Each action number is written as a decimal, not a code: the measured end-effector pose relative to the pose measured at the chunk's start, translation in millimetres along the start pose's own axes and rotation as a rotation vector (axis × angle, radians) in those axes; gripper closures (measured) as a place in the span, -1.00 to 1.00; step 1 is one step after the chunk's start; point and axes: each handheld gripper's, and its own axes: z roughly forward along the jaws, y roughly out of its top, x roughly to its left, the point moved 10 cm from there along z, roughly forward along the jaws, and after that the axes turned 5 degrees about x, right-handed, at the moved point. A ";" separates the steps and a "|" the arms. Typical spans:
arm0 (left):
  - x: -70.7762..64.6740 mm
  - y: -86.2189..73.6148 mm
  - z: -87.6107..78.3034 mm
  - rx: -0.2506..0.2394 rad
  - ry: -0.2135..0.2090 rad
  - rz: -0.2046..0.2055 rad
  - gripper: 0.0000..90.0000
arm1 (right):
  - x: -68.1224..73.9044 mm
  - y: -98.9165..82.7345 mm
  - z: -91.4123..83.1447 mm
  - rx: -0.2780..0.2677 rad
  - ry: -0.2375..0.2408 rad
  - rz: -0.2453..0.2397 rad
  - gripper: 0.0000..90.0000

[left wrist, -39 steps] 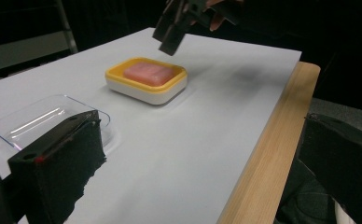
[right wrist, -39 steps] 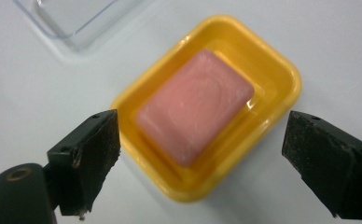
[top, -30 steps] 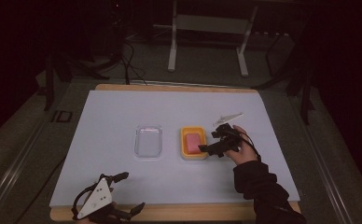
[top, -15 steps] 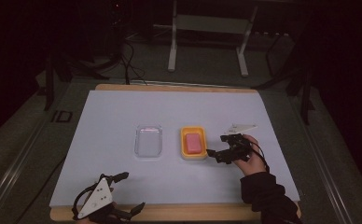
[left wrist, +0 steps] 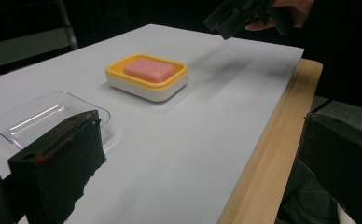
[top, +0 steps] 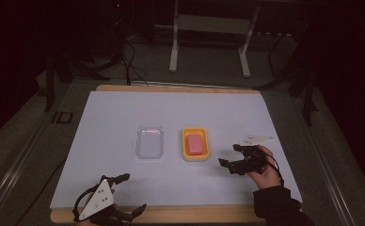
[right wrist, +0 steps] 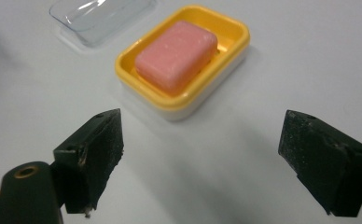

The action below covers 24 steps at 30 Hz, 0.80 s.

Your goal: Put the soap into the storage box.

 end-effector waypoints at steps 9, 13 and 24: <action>0.7 0.0 -0.6 -0.001 0.002 -0.003 -0.98 | 1.3 -18.7 -1.8 0.040 -0.024 -0.011 -0.70; 0.2 -0.1 -0.5 0.001 0.000 0.000 -0.98 | -1.8 -25.5 -5.7 0.018 -0.055 -0.001 -0.70; 0.3 0.3 -1.8 -0.002 0.003 0.006 -0.98 | -6.9 -44.1 -17.6 -0.002 -0.074 0.039 -0.70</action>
